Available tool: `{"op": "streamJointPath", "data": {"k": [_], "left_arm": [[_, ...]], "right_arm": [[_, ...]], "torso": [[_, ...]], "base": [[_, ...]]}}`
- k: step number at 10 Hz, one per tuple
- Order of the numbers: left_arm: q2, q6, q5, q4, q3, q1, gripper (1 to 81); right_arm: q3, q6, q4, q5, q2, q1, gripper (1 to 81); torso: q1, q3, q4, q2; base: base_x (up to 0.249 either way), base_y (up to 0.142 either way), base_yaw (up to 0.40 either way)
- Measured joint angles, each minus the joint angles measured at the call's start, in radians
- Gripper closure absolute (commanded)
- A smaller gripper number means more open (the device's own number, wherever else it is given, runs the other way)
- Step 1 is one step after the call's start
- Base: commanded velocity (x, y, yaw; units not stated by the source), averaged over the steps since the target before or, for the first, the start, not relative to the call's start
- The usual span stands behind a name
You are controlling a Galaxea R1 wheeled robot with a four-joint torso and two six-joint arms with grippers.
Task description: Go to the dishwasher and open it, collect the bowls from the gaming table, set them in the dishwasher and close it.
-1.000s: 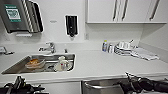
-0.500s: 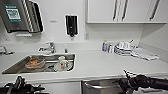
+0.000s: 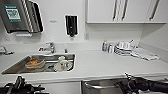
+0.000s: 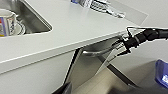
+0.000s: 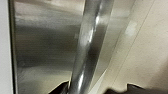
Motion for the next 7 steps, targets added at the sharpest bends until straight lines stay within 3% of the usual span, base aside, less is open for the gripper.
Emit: {"op": "streamJointPath", "data": {"k": [2, 7], "left_arm": [[-0.007, 0.0, 0.0, 0.0, 0.0, 0.0, 1.0], [-0.003, 0.0, 0.0, 0.0, 0.0, 0.0, 1.0]], "right_arm": [[-0.034, 0.043, -0.014, -0.027, 0.047, -0.008, 1.0], [-0.056, 0.058, -0.044, -0.099, 0.086, -0.009, 1.0]], "torso": [[0.0, 0.0, 0.0, 0.0], [0.001, 0.0, 0.0, 0.0]], "base": [[0.0, 0.0, 0.0], [0.0, 0.0, 0.0]]}}
